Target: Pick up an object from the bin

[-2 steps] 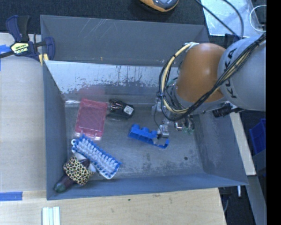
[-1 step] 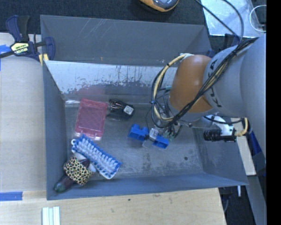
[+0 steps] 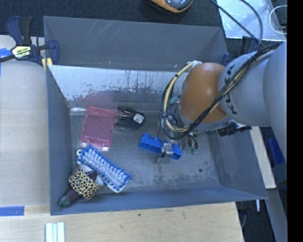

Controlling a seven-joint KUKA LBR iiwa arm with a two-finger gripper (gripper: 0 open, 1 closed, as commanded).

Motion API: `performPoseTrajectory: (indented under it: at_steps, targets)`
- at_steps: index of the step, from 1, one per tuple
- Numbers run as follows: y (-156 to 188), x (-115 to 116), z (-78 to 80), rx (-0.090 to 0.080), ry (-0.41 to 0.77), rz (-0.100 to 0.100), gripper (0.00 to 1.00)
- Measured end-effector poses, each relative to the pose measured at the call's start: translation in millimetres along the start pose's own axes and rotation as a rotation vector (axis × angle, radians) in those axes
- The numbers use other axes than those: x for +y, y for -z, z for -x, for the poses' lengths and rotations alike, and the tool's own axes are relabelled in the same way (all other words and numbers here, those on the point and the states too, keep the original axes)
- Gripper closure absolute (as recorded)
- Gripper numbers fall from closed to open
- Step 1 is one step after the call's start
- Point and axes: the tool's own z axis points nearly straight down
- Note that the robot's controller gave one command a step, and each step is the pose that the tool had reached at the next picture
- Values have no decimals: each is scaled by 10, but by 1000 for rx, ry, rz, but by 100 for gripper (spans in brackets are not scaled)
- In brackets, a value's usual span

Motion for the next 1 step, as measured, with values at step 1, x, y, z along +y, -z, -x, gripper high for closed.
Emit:
performPoseTrajectory:
  at_steps: [1]
  targets:
    - [11,95,-211,6,-438,-1,100]
